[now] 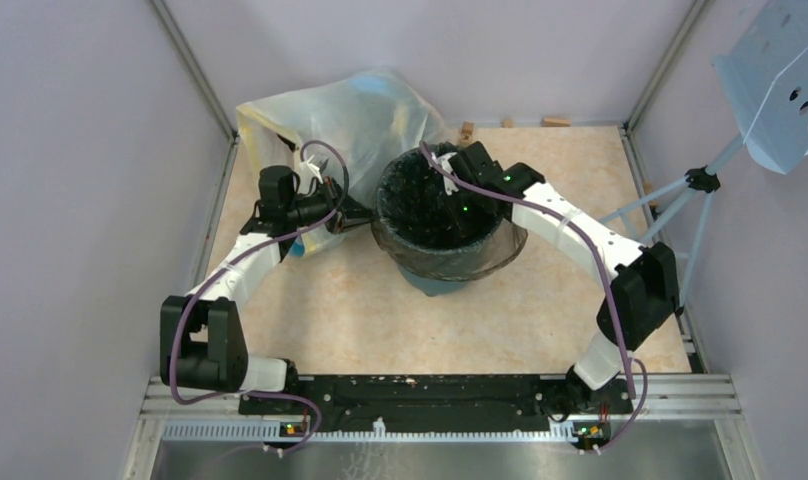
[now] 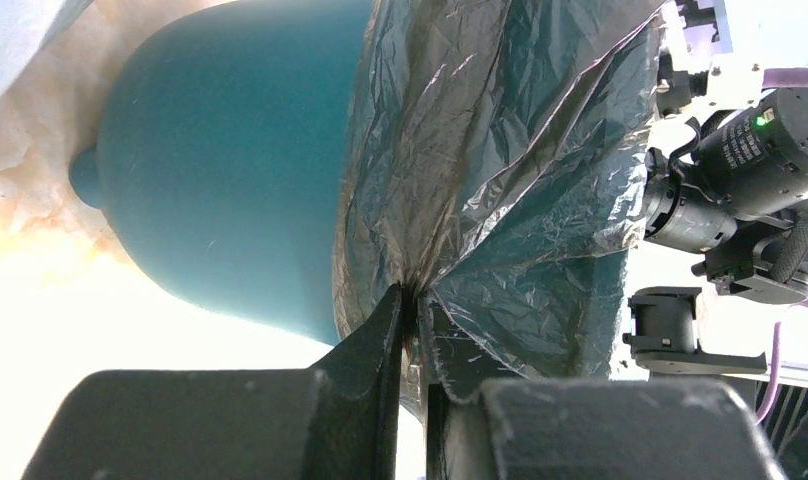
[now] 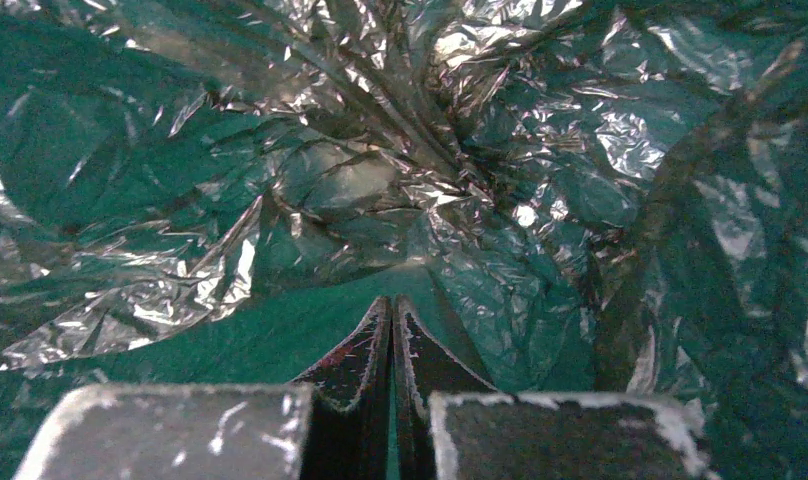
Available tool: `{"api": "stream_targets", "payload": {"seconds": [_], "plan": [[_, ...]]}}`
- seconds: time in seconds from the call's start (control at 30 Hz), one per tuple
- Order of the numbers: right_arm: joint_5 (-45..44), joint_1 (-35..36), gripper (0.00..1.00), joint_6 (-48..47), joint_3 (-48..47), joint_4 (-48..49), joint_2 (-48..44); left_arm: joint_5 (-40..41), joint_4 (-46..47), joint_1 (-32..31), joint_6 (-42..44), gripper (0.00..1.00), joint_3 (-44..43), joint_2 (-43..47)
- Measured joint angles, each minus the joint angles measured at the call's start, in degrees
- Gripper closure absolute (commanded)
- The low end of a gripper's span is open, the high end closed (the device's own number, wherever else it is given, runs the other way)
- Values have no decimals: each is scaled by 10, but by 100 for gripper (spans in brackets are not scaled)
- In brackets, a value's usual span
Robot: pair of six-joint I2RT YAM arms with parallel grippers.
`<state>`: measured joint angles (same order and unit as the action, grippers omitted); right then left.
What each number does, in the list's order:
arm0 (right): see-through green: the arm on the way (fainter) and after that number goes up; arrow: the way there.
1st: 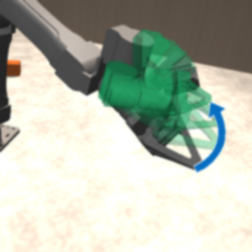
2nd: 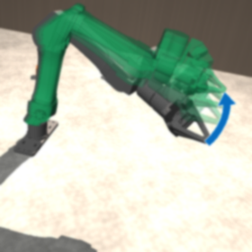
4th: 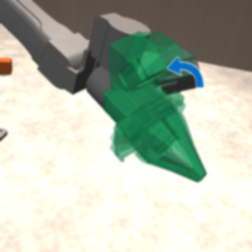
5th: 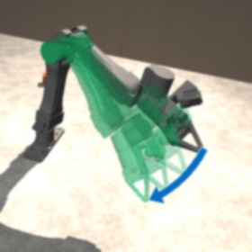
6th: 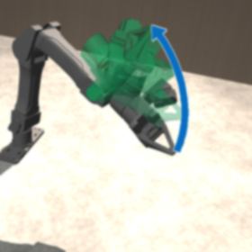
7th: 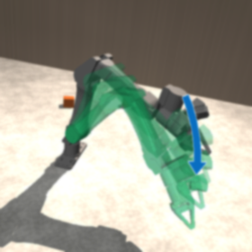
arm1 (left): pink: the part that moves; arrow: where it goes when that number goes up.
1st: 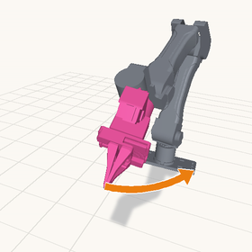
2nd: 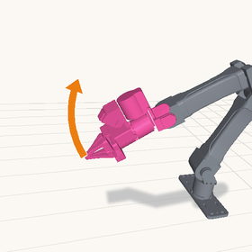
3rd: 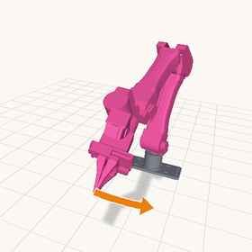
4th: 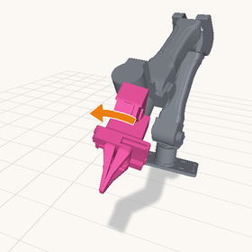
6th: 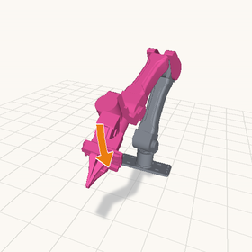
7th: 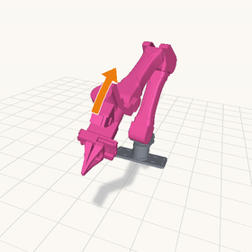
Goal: Put the trash bags into the trash bin
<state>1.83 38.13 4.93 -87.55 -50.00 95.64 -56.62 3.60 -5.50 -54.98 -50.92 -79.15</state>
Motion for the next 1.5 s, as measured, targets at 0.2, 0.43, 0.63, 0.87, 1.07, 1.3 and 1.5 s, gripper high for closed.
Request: {"api": "stream_targets", "payload": {"seconds": [0.2, 0.43, 0.63, 0.87, 1.07, 1.3, 1.5], "plan": [[8, 16, 100, 0, 0, -5, 0, 1, -7, 0, 3, 86, 0, 0], [-1, 53, 100, 0, 14, 9, 40, 3, -7, 0, 2, 86, -7, 0], [-2, 63, 100, 2, 42, 23, 60, 7, -7, 0, 0, 86, -7, 0], [-3, 63, 100, 8, 48, 51, 98, 10, 4, -2, -16, 87, -2, 1], [-2, 64, 100, 15, 54, 60, 103, 21, 16, -2, -23, 87, 9, 8], [-3, 64, 99, 25, 54, 55, 92, 23, 25, -2, -24, 86, 9, 8], [-8, 64, 81, 38, 18, 24, 35, 31, 19, -4, -23, 77, 9, 8]]}}
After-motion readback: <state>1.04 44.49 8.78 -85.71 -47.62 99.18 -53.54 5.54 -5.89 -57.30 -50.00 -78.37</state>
